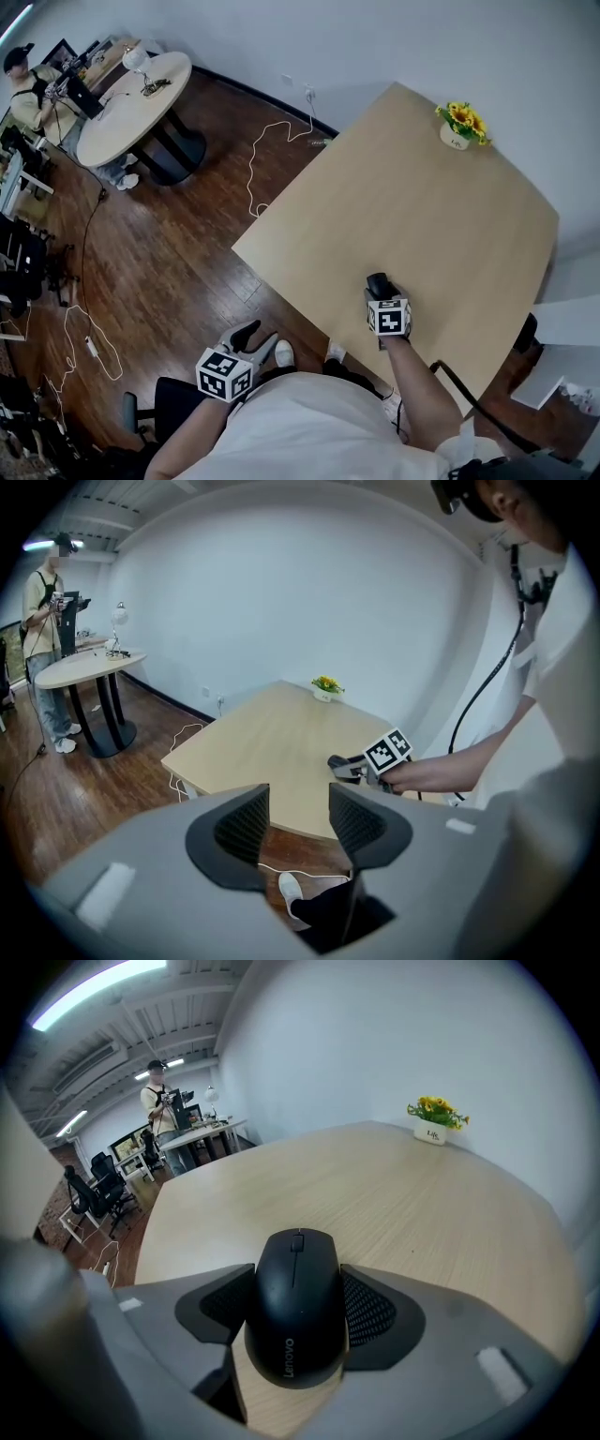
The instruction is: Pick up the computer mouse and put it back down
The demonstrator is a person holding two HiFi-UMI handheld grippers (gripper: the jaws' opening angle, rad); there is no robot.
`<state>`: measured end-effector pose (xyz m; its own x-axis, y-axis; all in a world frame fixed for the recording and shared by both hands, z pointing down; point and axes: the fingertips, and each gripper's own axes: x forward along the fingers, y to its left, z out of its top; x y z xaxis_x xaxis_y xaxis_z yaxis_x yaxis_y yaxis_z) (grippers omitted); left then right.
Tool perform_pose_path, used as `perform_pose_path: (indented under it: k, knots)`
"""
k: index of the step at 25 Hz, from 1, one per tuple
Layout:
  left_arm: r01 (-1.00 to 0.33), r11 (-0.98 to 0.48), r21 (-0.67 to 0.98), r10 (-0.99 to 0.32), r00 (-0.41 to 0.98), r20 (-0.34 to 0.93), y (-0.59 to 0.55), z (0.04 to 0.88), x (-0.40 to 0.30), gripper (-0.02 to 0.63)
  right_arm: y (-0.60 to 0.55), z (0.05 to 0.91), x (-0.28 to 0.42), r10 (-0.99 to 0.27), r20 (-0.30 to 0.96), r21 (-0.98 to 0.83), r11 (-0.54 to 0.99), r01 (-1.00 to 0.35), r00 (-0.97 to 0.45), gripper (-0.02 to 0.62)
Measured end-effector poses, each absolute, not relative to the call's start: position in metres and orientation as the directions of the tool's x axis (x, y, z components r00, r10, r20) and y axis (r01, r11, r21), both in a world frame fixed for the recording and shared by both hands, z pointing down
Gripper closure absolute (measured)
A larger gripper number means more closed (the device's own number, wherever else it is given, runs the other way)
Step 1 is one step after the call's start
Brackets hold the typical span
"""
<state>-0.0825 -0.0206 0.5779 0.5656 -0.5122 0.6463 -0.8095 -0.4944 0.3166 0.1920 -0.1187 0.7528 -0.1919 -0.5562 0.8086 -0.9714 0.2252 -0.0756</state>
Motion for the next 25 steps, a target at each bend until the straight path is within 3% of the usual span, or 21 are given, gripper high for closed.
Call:
perform_pose_path:
  k: [11,25]
  knots:
    - [-0.742,-0.584,0.329,-0.481,0.643,0.596,-0.031,0.571,-0.093,0.425,-0.071,0.629,0.171,-0.648,0.716,-0.14,0.231,-0.963,-0.26,0.307]
    - [-0.645,-0.7,0.305,-0.415,0.716,0.561,-0.031,0.568,-0.076,0.44,-0.003,0.543,0.172,-0.723,0.663,-0.105,0.166,-0.981,-0.193,0.307]
